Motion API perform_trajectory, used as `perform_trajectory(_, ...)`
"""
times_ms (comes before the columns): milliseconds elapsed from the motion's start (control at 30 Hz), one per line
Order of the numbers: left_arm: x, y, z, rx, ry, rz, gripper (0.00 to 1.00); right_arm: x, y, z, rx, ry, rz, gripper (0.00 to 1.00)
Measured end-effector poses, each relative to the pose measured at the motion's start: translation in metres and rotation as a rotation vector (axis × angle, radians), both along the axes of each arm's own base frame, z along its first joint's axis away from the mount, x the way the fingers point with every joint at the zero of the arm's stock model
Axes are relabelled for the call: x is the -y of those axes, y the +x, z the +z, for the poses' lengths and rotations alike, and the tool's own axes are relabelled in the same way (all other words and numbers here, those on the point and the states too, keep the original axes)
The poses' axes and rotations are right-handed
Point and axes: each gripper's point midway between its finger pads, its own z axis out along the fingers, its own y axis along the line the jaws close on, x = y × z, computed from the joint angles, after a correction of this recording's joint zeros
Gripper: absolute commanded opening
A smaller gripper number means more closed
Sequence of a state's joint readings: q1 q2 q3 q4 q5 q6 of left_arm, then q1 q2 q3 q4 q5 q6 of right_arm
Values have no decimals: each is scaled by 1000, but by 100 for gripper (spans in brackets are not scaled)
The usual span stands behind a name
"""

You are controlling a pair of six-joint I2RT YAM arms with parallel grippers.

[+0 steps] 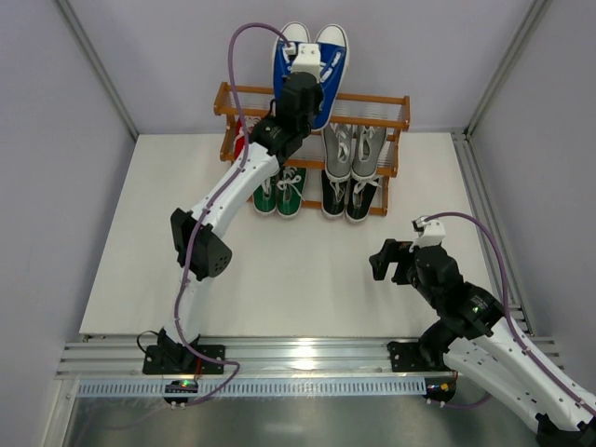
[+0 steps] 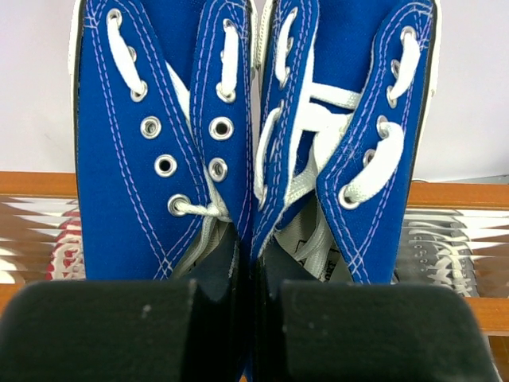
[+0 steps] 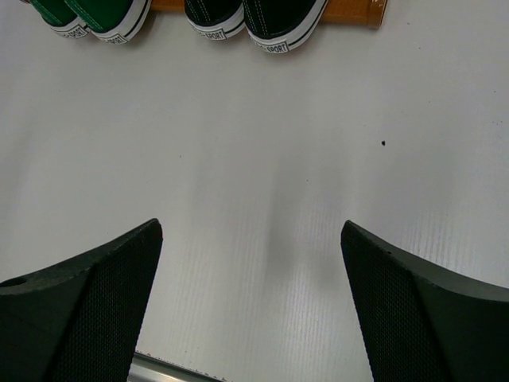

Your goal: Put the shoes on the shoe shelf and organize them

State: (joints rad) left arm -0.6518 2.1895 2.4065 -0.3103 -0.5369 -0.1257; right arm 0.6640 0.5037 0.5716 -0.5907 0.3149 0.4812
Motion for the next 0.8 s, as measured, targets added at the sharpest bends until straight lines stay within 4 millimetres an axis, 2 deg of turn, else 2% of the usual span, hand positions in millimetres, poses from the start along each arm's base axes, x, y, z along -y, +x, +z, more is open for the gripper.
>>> perform_trajectory(67,0,0,0,0,-1,0,0,0,0,0,0,0,0,93)
perform_trajectory(167,0,0,0,0,-2,2,6,0,0,0,0,0,0,94)
perform_trajectory(367,-5,5,7,24,-21,12,22,0,0,0,0,0,1,93)
perform_trajectory(500,-12,11,32,97,-77,28,36,0,0,0,0,0,0,93)
perform_trajectory(567,-17,12,46,133,-103,38,40,0,0,0,0,0,0,94)
perform_trajectory(667,-22,14,55,160,-121,50,50,0,0,0,0,0,0,94)
perform_trajectory(767,-23,14,57,165,-120,53,65,0,0,0,0,0,0,93)
perform_trajectory(800,-24,14,58,168,-120,52,75,0,0,0,0,-1,0,94)
